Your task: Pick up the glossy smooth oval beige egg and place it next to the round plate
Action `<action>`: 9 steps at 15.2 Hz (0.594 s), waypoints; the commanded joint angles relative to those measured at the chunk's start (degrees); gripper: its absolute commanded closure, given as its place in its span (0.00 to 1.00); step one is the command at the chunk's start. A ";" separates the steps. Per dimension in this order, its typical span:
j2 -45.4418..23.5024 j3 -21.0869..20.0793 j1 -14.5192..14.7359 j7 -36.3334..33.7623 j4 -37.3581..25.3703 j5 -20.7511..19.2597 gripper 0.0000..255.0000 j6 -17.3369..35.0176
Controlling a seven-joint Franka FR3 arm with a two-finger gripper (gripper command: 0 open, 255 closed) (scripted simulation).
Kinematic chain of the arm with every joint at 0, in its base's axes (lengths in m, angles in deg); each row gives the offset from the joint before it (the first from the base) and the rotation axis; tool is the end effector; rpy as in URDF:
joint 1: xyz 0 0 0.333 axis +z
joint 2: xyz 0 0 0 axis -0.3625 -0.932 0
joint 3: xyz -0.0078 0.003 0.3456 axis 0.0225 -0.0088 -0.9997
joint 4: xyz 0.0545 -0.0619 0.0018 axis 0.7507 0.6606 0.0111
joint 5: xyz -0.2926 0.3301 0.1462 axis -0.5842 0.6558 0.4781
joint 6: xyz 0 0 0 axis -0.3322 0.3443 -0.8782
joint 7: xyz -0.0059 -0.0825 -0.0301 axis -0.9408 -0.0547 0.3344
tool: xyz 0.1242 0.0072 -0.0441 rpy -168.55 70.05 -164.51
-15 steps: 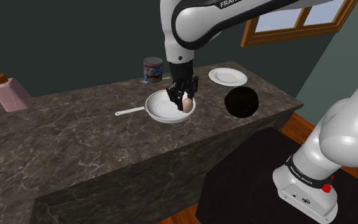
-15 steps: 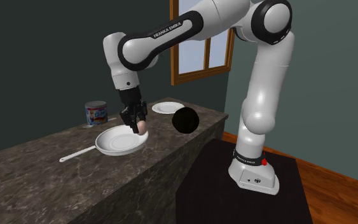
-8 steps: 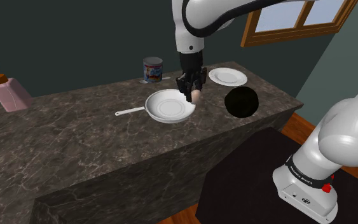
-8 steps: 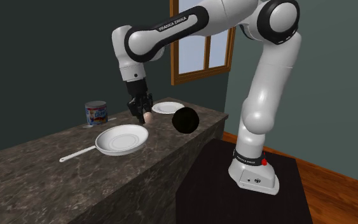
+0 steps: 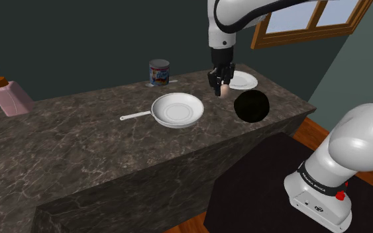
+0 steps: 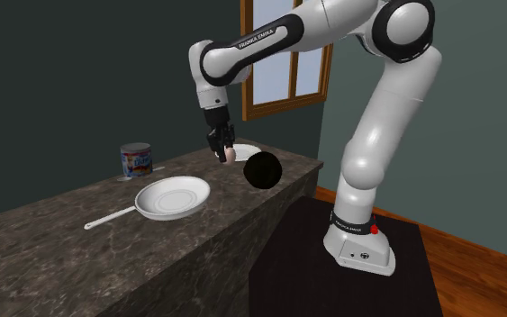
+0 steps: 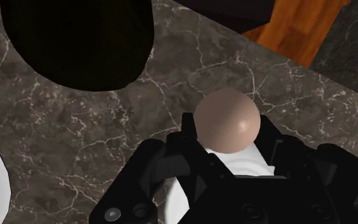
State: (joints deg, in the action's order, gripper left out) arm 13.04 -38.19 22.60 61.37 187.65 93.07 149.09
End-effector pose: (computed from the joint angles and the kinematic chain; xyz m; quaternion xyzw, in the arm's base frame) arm 0.4936 0.1178 0.4362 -0.9928 -0.0592 0.1040 0.0039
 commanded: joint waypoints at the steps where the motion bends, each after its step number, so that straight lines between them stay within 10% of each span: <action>1: 1.04 1.78 -1.24 2.80 0.96 -0.88 1.00 -0.22; 9: 2.38 9.04 -6.49 13.55 2.40 -5.35 1.00 -0.31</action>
State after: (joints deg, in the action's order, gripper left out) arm 15.18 -29.97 16.70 73.61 189.86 88.24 148.82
